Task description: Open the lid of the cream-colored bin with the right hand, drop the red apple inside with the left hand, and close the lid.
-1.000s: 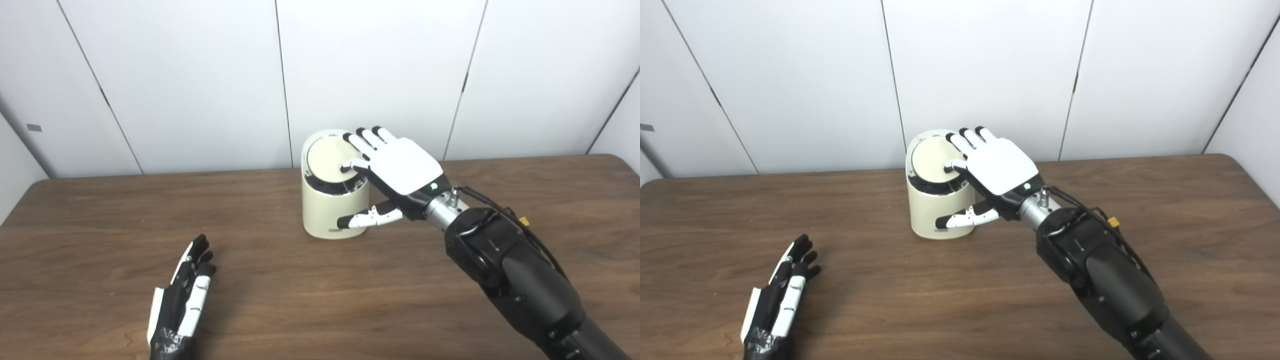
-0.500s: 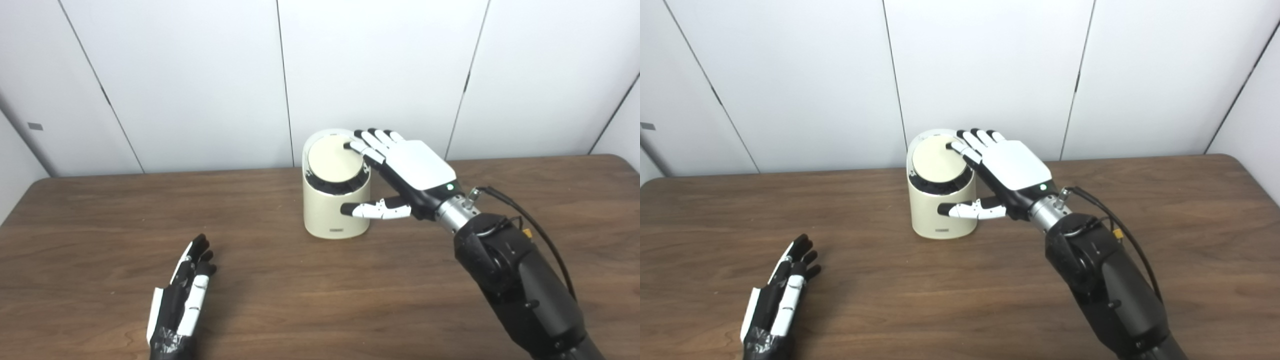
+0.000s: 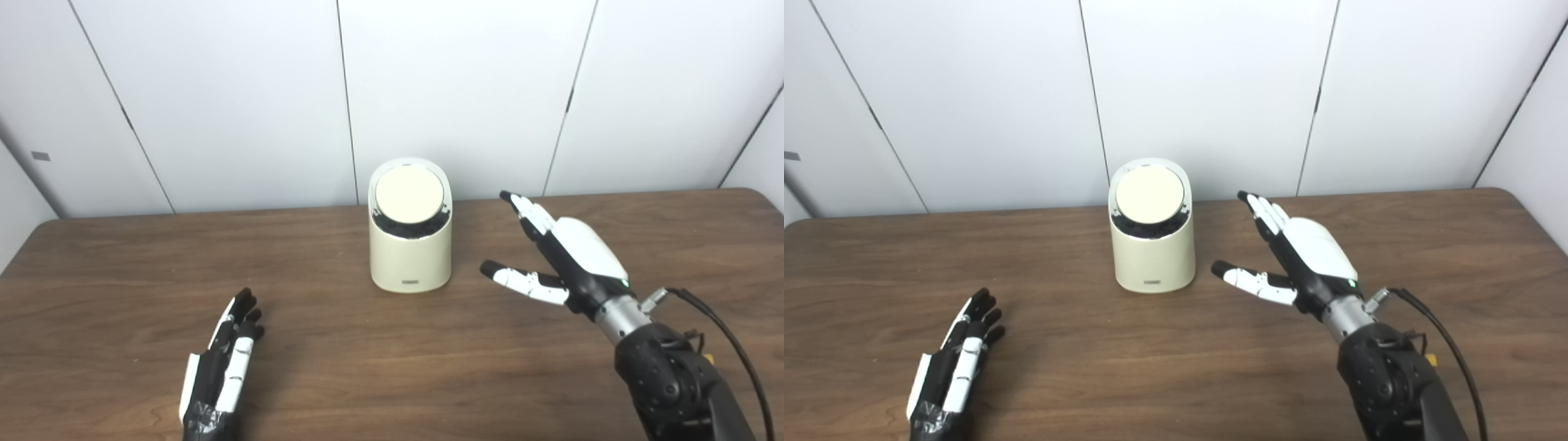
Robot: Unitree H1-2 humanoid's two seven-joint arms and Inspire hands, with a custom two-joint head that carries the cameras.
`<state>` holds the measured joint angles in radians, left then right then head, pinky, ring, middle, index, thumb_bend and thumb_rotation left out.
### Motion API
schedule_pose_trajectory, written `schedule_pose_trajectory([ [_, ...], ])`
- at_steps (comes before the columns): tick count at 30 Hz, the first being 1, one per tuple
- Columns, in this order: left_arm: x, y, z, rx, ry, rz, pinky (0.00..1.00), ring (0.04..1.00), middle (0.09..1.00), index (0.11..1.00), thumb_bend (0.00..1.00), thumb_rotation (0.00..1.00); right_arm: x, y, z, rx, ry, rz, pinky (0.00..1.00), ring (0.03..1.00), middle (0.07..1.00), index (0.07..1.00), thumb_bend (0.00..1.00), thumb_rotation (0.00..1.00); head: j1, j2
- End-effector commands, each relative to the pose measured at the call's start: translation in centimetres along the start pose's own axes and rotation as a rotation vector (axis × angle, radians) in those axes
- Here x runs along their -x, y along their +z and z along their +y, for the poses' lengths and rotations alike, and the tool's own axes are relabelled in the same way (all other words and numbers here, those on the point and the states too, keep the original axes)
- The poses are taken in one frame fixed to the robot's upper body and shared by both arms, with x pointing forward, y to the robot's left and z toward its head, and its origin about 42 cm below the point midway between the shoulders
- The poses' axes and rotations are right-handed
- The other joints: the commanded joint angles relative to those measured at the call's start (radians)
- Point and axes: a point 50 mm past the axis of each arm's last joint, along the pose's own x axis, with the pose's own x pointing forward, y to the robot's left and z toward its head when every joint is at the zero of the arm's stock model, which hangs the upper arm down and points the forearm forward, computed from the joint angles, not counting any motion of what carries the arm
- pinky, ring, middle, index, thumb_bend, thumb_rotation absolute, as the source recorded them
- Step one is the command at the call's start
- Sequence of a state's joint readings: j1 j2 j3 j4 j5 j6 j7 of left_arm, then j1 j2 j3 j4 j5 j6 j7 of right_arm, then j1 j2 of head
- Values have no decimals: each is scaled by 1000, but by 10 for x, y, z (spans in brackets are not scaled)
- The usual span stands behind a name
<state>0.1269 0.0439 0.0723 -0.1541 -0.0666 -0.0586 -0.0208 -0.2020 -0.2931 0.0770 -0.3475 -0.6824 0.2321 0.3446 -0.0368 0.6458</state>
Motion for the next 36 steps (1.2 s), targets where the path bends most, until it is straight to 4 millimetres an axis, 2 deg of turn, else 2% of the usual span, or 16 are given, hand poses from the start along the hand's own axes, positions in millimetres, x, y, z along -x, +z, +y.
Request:
schedule_pose_trajectory([
  [1, 5, 7, 4, 4, -16, -10, 925, 937, 951, 968, 547, 776, 8, 2, -12, -77, -49, -25, 865, 997, 1000, 999, 471, 857, 1, 3],
  [6, 16, 15, 13, -15, -19, -18, 962, 950, 966, 981, 502, 803, 41, -17, 16, -371, -90, 20, 906, 954, 975, 971, 501, 978, 1, 9],
  [9, 23, 18, 16, -19, -10, -26, 941, 949, 968, 981, 479, 806, 52, -18, 30, -534, -108, 17, 925, 976, 993, 982, 553, 998, -1, 10],
  [11, 30, 19, 20, -45, 1, -32, 930, 942, 961, 975, 476, 825, 62, -15, 43, -712, -132, 17, 956, 992, 999, 987, 550, 1000, -1, 11],
  [13, 34, 18, 23, -60, 8, -33, 922, 934, 953, 969, 492, 845, 67, -13, 51, -806, -151, 20, 970, 998, 998, 989, 547, 999, 1, 12],
  [18, 45, 12, 28, -58, 26, -38, 937, 944, 956, 973, 496, 903, 81, -11, 69, -875, -194, 32, 939, 980, 989, 980, 534, 1000, 8, 14],
  [22, 48, 9, 30, -46, 50, -63, 947, 940, 948, 964, 492, 933, 89, -14, 76, -934, -230, 30, 976, 991, 999, 990, 493, 985, 31, 18],
  [30, 53, 5, 30, -29, 57, -77, 983, 967, 969, 985, 469, 995, 92, -26, 79, -962, -264, 22, 1000, 1000, 1000, 990, 435, 1000, 34, 21],
  [35, 54, 3, 32, -18, 68, -61, 992, 975, 973, 987, 461, 978, 92, -30, 79, -965, -273, 26, 1000, 1000, 1000, 988, 432, 1000, 26, 20],
  [36, 54, 2, 32, -19, 71, -60, 991, 975, 972, 985, 465, 971, 92, -32, 79, -965, -274, 24, 1000, 1000, 999, 988, 430, 1000, 21, 7],
])
